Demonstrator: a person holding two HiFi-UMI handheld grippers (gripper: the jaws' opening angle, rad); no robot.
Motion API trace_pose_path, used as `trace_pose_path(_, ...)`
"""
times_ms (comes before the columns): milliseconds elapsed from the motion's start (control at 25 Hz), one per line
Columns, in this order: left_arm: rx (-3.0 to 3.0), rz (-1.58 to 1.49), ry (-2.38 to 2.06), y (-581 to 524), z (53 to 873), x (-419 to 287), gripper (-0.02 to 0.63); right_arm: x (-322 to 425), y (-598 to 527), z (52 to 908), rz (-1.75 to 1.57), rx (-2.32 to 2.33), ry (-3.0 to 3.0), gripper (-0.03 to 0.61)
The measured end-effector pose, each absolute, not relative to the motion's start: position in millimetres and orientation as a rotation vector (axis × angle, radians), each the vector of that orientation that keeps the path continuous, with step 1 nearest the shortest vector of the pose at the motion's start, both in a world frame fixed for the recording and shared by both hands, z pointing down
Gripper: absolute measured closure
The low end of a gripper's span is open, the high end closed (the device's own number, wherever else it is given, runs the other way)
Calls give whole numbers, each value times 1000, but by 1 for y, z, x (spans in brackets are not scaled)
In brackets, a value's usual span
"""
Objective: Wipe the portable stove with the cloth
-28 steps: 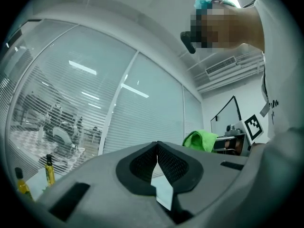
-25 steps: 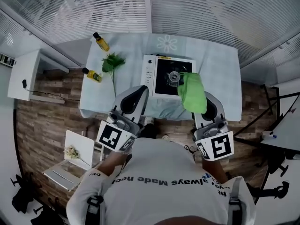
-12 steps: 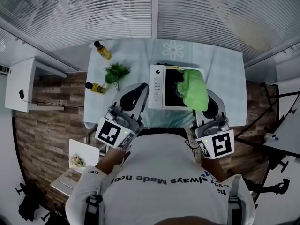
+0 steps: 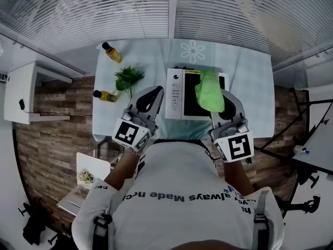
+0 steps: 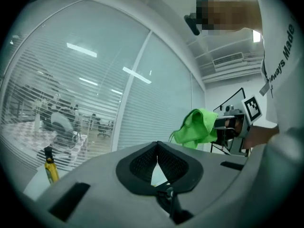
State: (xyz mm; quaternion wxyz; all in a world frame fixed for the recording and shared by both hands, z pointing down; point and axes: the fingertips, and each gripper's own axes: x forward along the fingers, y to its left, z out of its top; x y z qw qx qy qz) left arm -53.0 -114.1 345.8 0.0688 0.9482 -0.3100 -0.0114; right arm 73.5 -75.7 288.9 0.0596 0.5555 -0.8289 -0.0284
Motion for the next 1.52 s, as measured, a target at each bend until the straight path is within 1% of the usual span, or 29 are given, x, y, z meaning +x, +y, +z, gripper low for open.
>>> trace_pose_path(200,2753,104,-890,-129,432,-55,601,60,-103,339,-175,1545,-2425,555)
trace_pose_path(320,2733,238,-864,-134,478,-54,601,51,-120,369,-154,1520,-2375,555)
trace_pose_path(640,2671,404,-765,-145,561,-46,601,24,-172,461,-243,1260,-2193,555)
trace_pose_path(920,2597,468,-697,-149,603,-37,601,17,-215,541,-313,1063,-1989,555)
trace_pose_path(1120,2564,497,-668,-146,617,-32,601,23,-223,595,-290,934,-1859,555)
trace_pose_path(1240,2561,507,-647,-141,621,-29,601,21,-223,611,-276,885,-1829,555)
trace_pose_path(1520,2560,512,-646,-139,620,-28,601,11,-206,616,-237,804,-1830,555)
